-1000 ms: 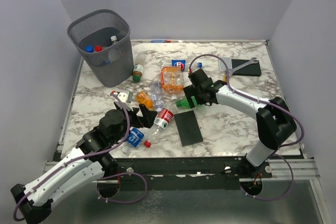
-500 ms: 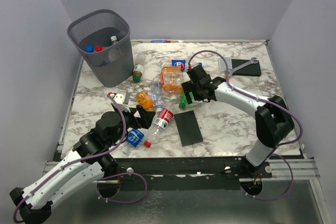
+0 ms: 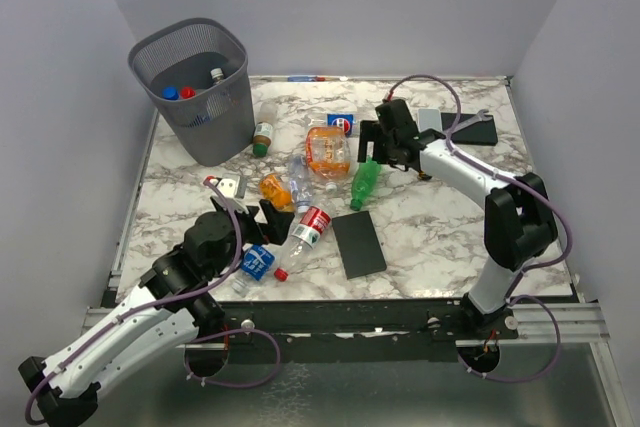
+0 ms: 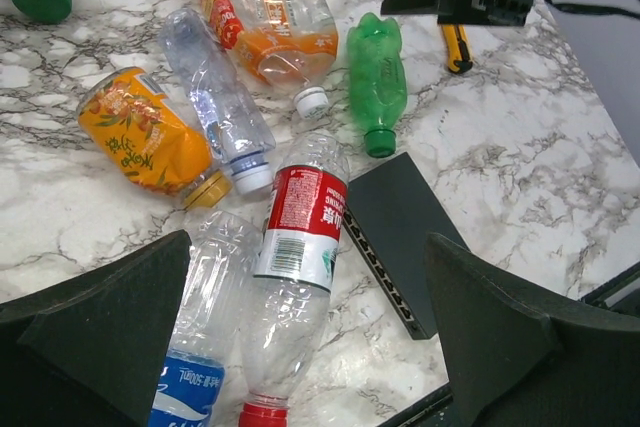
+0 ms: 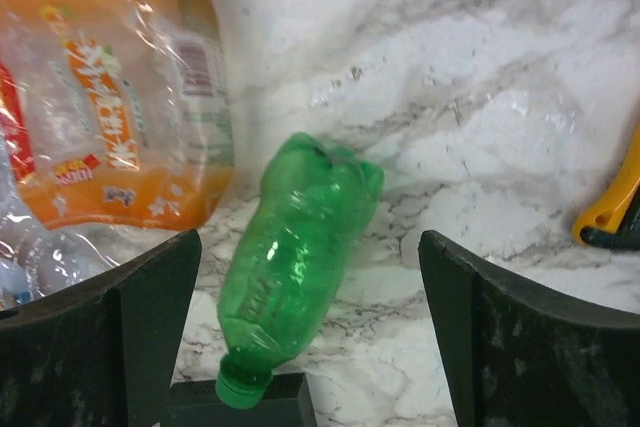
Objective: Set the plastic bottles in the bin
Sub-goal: Pick up the plastic bottle at the center of the board.
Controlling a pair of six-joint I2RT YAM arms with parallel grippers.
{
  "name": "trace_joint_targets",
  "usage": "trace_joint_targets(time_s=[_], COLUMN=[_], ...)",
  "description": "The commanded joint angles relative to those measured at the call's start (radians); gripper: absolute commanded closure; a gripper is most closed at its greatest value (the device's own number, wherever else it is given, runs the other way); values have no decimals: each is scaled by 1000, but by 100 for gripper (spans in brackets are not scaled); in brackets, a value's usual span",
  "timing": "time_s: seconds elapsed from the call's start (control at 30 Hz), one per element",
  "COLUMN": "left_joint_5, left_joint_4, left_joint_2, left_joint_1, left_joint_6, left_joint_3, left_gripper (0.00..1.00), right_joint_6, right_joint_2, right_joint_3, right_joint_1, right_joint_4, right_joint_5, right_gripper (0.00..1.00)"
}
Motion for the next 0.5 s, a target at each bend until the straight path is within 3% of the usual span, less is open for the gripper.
trace_joint_targets(time_s=[0.0,0.2,0.47], left_joint_5=[-43,-31,-41], left_joint_4=[-7,-7,-8], left_joint_2=[-25,6,1], left_joint_1=[-8,-9,-9], left_joint_6=[-10,0,-1], left_joint_3=[2,7,6], left_gripper=[1,1,1], right_joint_6=[111,157,185], right_joint_2=[-30,-6,87], right_joint_3=[-100,-203,-141], right_joint_1=[4,0,-17], right_joint_4=[39,92,115], right_joint_5=[-5,-65,-117], right_gripper=[5,4,8])
